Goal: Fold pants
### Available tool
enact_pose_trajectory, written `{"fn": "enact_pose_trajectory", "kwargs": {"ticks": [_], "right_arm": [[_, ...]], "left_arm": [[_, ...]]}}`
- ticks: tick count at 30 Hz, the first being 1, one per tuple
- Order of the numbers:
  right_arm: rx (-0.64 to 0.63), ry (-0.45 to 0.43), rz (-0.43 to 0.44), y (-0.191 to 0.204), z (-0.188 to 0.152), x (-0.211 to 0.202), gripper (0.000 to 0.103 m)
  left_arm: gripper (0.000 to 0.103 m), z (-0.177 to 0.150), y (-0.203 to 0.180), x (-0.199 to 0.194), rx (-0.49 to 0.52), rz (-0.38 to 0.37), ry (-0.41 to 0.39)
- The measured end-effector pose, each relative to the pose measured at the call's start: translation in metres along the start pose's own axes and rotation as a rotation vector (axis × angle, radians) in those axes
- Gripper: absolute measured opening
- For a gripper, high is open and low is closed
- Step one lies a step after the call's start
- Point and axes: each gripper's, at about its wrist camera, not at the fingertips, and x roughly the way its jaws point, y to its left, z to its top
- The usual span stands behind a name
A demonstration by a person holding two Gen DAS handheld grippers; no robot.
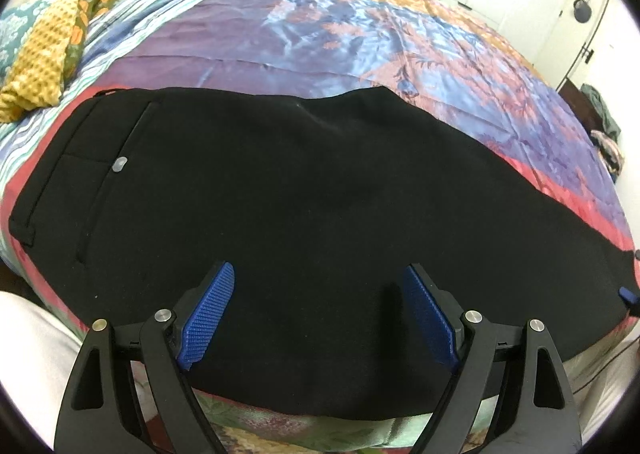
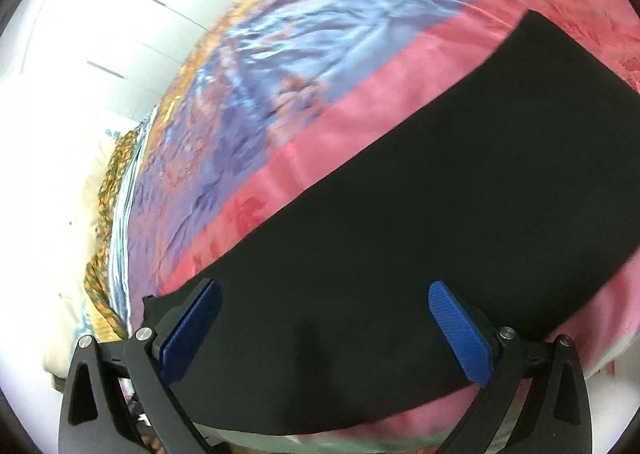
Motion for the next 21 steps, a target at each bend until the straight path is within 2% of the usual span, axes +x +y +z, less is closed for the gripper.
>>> {"fn": "enact_pose_trajectory", "kwargs": {"ticks": [5, 8, 10, 14, 17, 21], "right_arm": [[0.018, -0.05, -0.085, -0.036, 0.034, -0.025, 0.102], [0.081, -0.104, -0.093, -0.062, 0.048, -0.047, 0.099], [0.131, -0.175, -0.07, -0.075, 0.054, -0.072, 0.098], [0.154, -0.312, -0.107, -0.092, 0.053, -0.121, 0.099], [0.185, -0.329, -0.054, -0.112, 0.047, -0.138, 0.099], [0.255, -0.259, 0.076, -0.13, 0.033, -0.131, 0.099]], "left_arm": [[0.088, 0.001, 0.001, 0.001, 0.007, 0.003, 0.002], [0.088, 0.002, 0.0, 0.001, 0.011, 0.005, 0.003], [0.088, 0.001, 0.0, 0.001, 0.006, 0.002, 0.002], [0.089, 0.002, -0.002, 0.004, 0.014, 0.011, 0.004], [0.091, 0.0, -0.006, 0.005, 0.037, 0.033, 0.005], [0.091, 0.0, -0.008, 0.006, 0.051, 0.043, 0.003]]}}
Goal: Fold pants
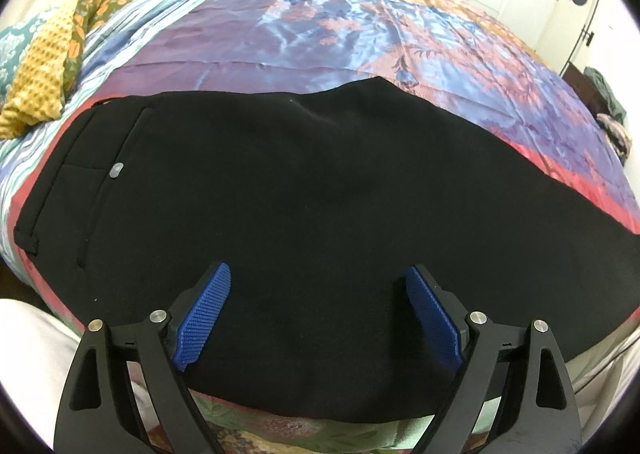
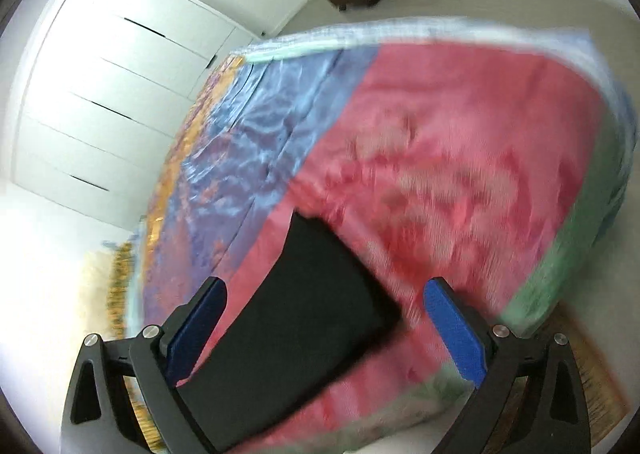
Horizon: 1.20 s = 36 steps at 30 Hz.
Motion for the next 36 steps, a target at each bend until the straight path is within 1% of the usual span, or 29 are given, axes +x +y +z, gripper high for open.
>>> {"fn": "enact_pose_trajectory", "kwargs": {"ticks": [3, 4, 5, 7, 8, 11, 13, 15, 16, 17, 21, 23, 25, 28, 29, 30, 32, 33, 35, 36], "right_arm": [[0.029, 0.047, 0.076, -0.003, -0.013, 0.008, 0.099], [0.026, 0.076, 0.098, -0.003, -0.015, 0.015, 0.099], [0.02, 0.099, 0.103, -0.006, -0.016, 0.019, 0.099], [0.001, 0.143, 0.087, -0.008, -0.017, 0.036, 0.098], [-0.013, 0.135, 0.082, -0.007, -0.015, 0.042, 0.094], [-0.074, 0.098, 0.058, -0.004, -0.006, 0.051, 0.093], [-0.078, 0.116, 0.049, -0.008, -0.003, 0.059, 0.092], [-0.075, 0.121, 0.034, -0.014, 0.0, 0.06, 0.085], [-0.079, 0.108, 0.016, -0.017, 0.001, 0.054, 0.075], [-0.074, 0.099, 0.015, -0.019, 0.002, 0.053, 0.073], [-0.065, 0.113, 0.057, -0.029, 0.002, 0.053, 0.073], [-0.058, 0.136, 0.088, -0.031, 0.005, 0.058, 0.078], [-0.045, 0.156, 0.111, -0.031, 0.009, 0.065, 0.079], [-0.067, 0.189, 0.105, -0.026, 0.009, 0.068, 0.08], [-0.083, 0.204, 0.105, -0.022, 0.008, 0.069, 0.078], [-0.103, 0.224, 0.096, -0.019, 0.008, 0.071, 0.075], [-0.126, 0.253, 0.067, -0.016, 0.006, 0.073, 0.032], [-0.12, 0.251, 0.073, -0.016, 0.006, 0.072, 0.032], [-0.137, 0.226, 0.086, -0.009, 0.002, 0.065, 0.029], [-0.137, 0.211, 0.116, -0.004, -0.001, 0.06, 0.028]], "left_arm": [[0.091, 0.0, 0.001, 0.0, 0.0, -0.003, -0.002], [0.091, -0.001, 0.001, 0.0, 0.0, -0.002, -0.002], [0.091, -0.001, 0.001, 0.0, 0.003, 0.0, -0.002], [0.092, -0.001, 0.0, 0.0, 0.012, 0.005, -0.001], [0.092, -0.001, 0.0, 0.0, 0.015, 0.006, -0.001], [0.092, -0.001, 0.001, -0.001, 0.012, -0.001, -0.001], [0.092, -0.001, 0.002, -0.001, 0.004, -0.009, -0.001], [0.092, 0.0, 0.002, -0.001, -0.001, -0.011, -0.002], [0.092, -0.001, 0.002, -0.001, 0.0, -0.01, -0.003], [0.092, 0.0, 0.002, -0.001, 0.001, -0.009, -0.003], [0.093, -0.001, 0.0, 0.001, 0.015, 0.004, -0.002], [0.093, -0.001, -0.001, 0.001, 0.018, 0.008, -0.003], [0.093, -0.001, -0.001, 0.001, 0.019, 0.009, -0.003], [0.093, -0.002, -0.001, 0.001, 0.017, 0.008, -0.004], [0.093, -0.002, -0.002, 0.001, 0.018, 0.01, -0.004], [0.093, -0.001, -0.002, 0.001, 0.021, 0.01, -0.003], [0.094, -0.002, -0.002, 0.001, 0.027, 0.014, -0.002], [0.094, -0.002, -0.001, 0.001, 0.026, 0.013, -0.002], [0.094, -0.002, -0.001, 0.001, 0.017, 0.006, -0.003], [0.094, -0.001, 0.0, 0.0, 0.007, -0.001, -0.003]]}}
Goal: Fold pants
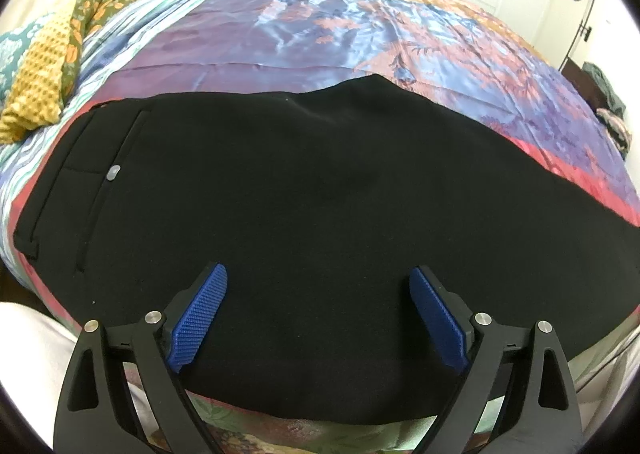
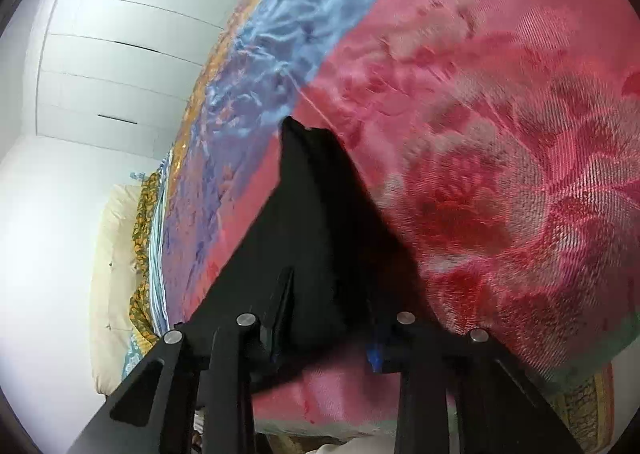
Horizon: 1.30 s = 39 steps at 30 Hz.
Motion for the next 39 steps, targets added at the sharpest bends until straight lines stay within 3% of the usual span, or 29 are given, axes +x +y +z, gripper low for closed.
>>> {"fn": "enact_pose_trajectory", "kwargs": {"ticks": [4, 9, 12, 18, 22, 24, 25, 26, 27, 29, 31, 32, 35, 39], "right_arm": [[-0.063, -0.033, 0.11, 0.046, -0.014, -0.006, 0.026], [-0.159, -0.004, 0.272, 0.135, -0.055, 0.014, 0.026], [-0.19, 0.038, 0.344, 0.182, -0.09, 0.048, 0.026], [-0.202, 0.127, 0.383, 0.251, -0.175, 0.152, 0.026], [-0.353, 0.232, 0.324, 0.296, -0.24, 0.22, 0.026], [-0.54, 0.297, 0.234, 0.323, -0.278, 0.248, 0.034], [-0.666, 0.324, 0.166, 0.334, -0.298, 0.259, 0.05], [-0.803, 0.344, 0.105, 0.344, -0.318, 0.264, 0.074], [-0.906, 0.347, 0.07, 0.348, -0.332, 0.262, 0.082], [-1.04, 0.302, 0.045, 0.35, -0.343, 0.241, 0.083], [-1.081, 0.215, 0.024, 0.341, -0.337, 0.205, 0.087], [-1.083, 0.169, 0.01, 0.339, -0.334, 0.19, 0.094], [-1.033, 0.035, -0.045, 0.313, -0.312, 0.149, 0.1], [-0.883, -0.059, -0.087, 0.288, -0.284, 0.124, 0.1]], "left_arm": [[0.094, 0.002, 0.003, -0.002, -0.04, -0.031, 0.0], [0.094, 0.004, 0.006, -0.003, -0.078, -0.075, -0.002], [0.094, 0.005, 0.01, -0.004, -0.104, -0.107, -0.003], [0.094, 0.006, 0.02, -0.007, -0.146, -0.164, 0.001], [0.094, 0.006, 0.026, -0.01, -0.177, -0.199, 0.007], [0.093, 0.006, 0.03, -0.011, -0.201, -0.228, 0.009], [0.093, 0.006, 0.033, -0.013, -0.215, -0.243, 0.01], [0.093, 0.005, 0.035, -0.016, -0.229, -0.254, 0.012], [0.091, 0.005, 0.037, -0.021, -0.236, -0.255, 0.011], [0.09, 0.005, 0.032, -0.035, -0.211, -0.268, -0.01], [0.087, 0.008, 0.015, -0.051, -0.148, -0.339, -0.041], [0.08, 0.009, 0.001, -0.056, -0.105, -0.4, -0.04], [0.062, 0.015, -0.043, -0.049, 0.013, -0.515, 0.02], [0.058, 0.016, -0.083, -0.027, 0.113, -0.477, 0.099]]}}
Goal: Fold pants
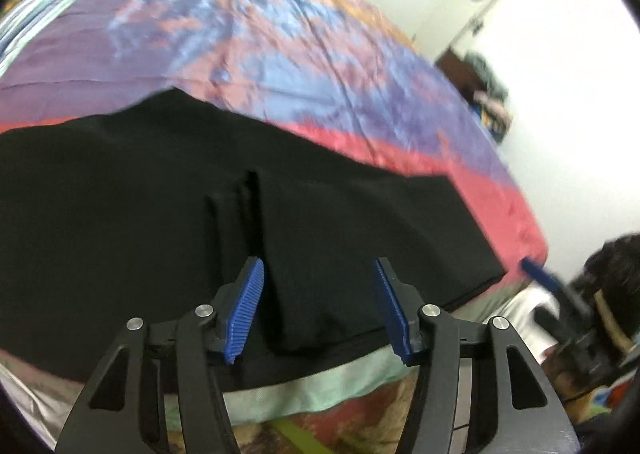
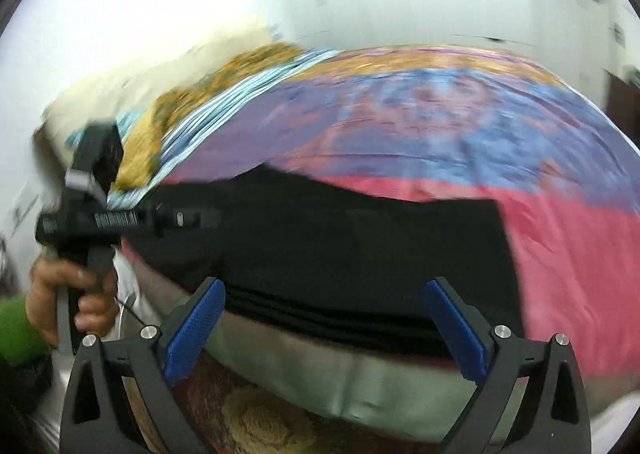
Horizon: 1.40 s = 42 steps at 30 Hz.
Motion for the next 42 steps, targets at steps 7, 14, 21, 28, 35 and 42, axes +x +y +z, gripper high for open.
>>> {"fn": "enact_pose_trajectory", "kwargs": {"ticks": [7, 14, 21, 28, 35, 42], "right_arm": [[0.083, -0.021, -0.004, -0.018, 0.008, 0.004, 0.1], [0.063, -0.019, -0.019, -0.017, 0.002, 0.002, 0.1], [0.089, 0.041, -0.008, -0.021, -0.004, 0.017, 0.1], [0.102, 0.051, -0.002, -0.022, -0.007, 0.022, 0.1], [0.116, 0.031, -0.015, -0.025, -0.006, 0.016, 0.1], [0.12, 0.008, -0.032, -0.027, -0.004, 0.01, 0.1]], "left_arm": [[0.002, -0.001, 0.01, 0.015, -0.1, 0.038, 0.09], [0.006, -0.021, 0.026, 0.0, -0.074, 0.118, 0.109], [0.081, -0.014, 0.02, -0.015, -0.087, 0.134, 0.021], [0.045, 0.0, 0.03, 0.027, -0.094, 0.143, 0.151], [0.007, 0.015, 0.014, -0.002, -0.051, 0.11, 0.032], [0.007, 0.024, 0.045, -0.019, -0.005, 0.175, -0.009]]}}
